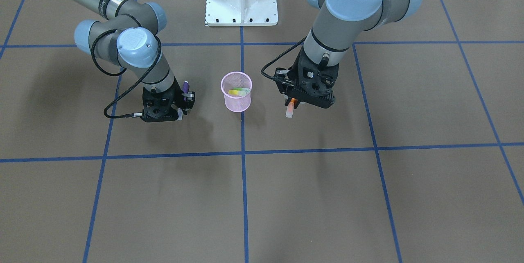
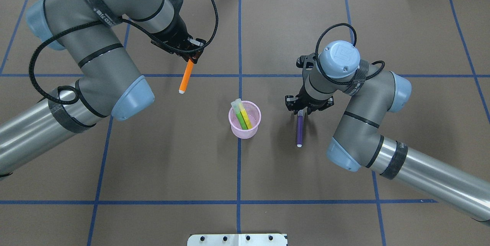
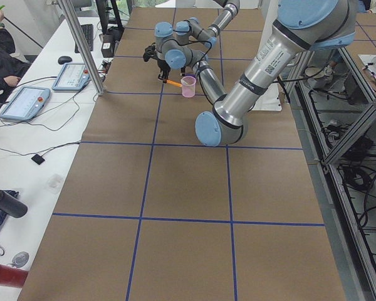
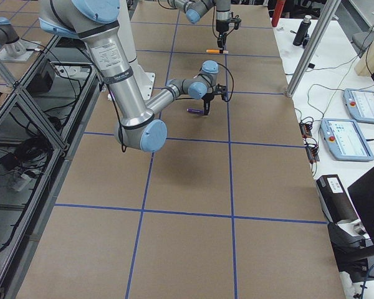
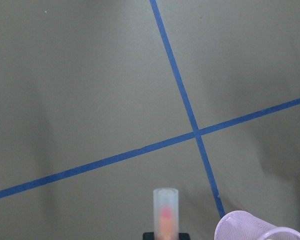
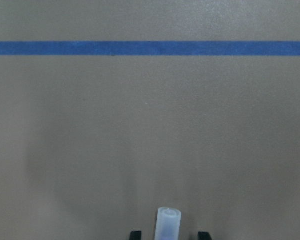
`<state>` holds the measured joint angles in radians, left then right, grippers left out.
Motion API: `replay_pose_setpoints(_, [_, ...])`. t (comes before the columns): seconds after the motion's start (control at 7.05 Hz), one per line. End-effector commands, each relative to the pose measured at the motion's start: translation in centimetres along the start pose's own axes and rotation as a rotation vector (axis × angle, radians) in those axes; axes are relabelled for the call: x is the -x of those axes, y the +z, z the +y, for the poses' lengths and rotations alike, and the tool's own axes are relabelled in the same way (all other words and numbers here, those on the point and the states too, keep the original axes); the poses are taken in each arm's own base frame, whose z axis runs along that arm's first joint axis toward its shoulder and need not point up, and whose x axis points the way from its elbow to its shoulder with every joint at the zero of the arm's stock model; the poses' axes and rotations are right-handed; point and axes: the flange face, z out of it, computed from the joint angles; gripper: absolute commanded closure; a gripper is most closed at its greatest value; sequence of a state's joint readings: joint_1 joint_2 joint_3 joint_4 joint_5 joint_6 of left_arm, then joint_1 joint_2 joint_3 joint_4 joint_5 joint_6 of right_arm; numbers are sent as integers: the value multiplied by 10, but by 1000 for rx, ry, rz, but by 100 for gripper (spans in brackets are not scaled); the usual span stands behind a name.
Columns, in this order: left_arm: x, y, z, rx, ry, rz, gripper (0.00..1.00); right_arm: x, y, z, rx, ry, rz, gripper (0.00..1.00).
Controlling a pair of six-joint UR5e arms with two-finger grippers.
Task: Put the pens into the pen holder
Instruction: 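Lift the orange pen with left gripper while right lifts the purple pen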
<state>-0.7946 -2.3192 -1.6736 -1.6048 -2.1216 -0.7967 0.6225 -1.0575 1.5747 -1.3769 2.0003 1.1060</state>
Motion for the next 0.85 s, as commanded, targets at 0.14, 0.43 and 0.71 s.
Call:
replay_pose_setpoints(0.14, [1,0,0,0,1,0,100,2,5,1,6,-2,4,52])
replay_pose_setpoints(0.43, [2,2,0,2,0,-2,100,2,7,3,10,-3,7,52])
replay_pose_setpoints(0.71, [2,2,0,2,0,-2,100,3,7,3,9,-3,6,64])
